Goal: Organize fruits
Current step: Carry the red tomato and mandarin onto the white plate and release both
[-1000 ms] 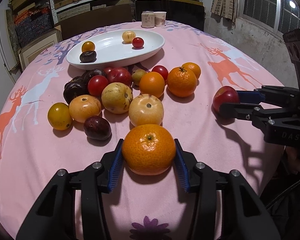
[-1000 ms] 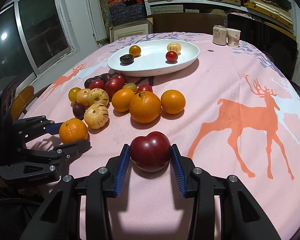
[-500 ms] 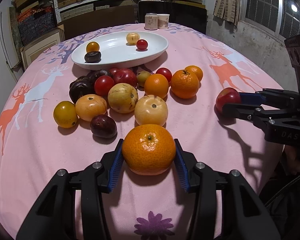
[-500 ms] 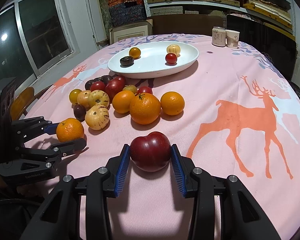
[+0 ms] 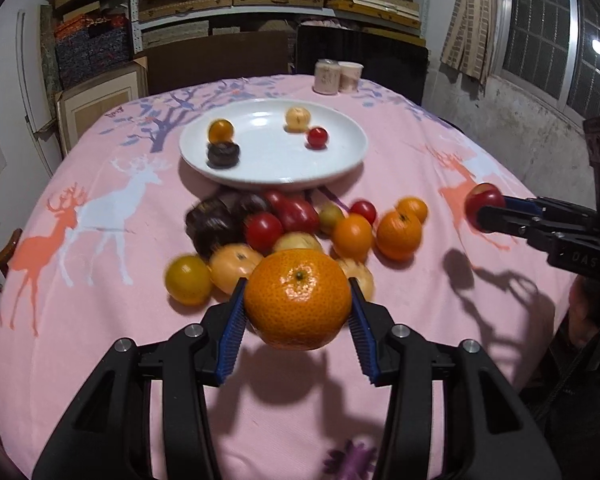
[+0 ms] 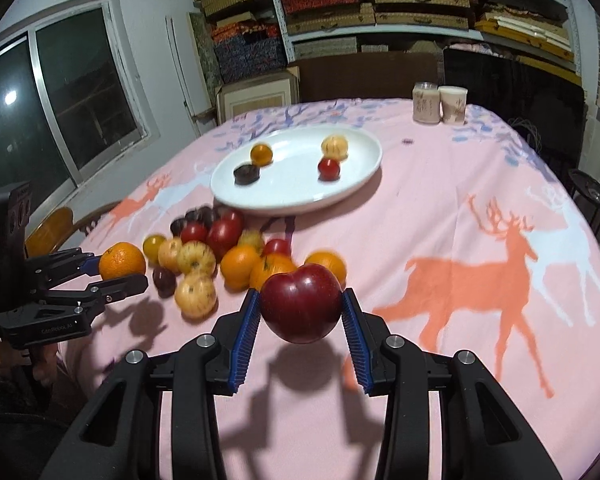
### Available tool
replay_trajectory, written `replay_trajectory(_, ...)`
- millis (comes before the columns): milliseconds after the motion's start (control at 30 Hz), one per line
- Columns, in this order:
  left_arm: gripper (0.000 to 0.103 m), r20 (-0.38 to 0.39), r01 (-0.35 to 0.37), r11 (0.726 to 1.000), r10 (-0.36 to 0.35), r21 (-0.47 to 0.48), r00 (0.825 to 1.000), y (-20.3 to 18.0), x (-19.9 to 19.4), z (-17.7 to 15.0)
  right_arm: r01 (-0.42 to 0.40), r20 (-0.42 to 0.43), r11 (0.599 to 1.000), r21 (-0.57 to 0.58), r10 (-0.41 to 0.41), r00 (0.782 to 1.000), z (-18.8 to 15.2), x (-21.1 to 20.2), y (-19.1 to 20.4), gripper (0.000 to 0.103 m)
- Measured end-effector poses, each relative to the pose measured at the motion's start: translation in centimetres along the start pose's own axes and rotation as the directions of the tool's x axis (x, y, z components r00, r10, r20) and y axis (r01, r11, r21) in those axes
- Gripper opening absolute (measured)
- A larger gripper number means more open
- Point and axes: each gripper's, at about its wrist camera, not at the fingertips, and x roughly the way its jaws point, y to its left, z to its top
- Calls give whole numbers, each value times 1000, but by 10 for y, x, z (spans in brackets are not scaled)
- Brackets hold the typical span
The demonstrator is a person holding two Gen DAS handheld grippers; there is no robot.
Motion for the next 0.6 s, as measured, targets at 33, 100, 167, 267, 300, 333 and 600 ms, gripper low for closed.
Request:
replay_trajectory(33, 46, 6, -5, 1000, 5, -4, 1000, 4, 1, 7, 4, 13, 1000, -3, -4, 1000, 7, -1, -1, 42)
replay_trajectory(100, 46, 10, -7, 1000, 7, -14, 1000, 11, 6, 22, 4, 35, 1000, -14, -3, 999, 22, 1, -2, 42)
replay_trajectory(167, 46, 5, 1, 1000, 0, -21, 1000, 17, 16, 39, 11, 45, 1000, -21, -10, 999, 37, 8, -3, 42)
replay_trajectory(267, 47, -6, 14, 1000, -14, -24, 1000, 21, 36, 65, 4, 55, 999, -37, -2, 998, 60, 23, -3, 42)
replay_trajectory(300, 47, -13, 22, 999, -23, -26, 1000, 23, 46, 75, 5, 55, 999, -40, -3, 998, 67, 30, -3, 42)
replay_trajectory(333, 47, -19, 19, 1000, -19, -23, 1000, 23, 55, 84, 6, 52, 999, -43, -4, 999, 75, 37, -3, 42)
replay_trajectory(600, 47, -127, -33, 999, 31, -19, 991, 39, 142, 125, 13, -53, 996, -91, -18, 998, 115, 128, 2, 42)
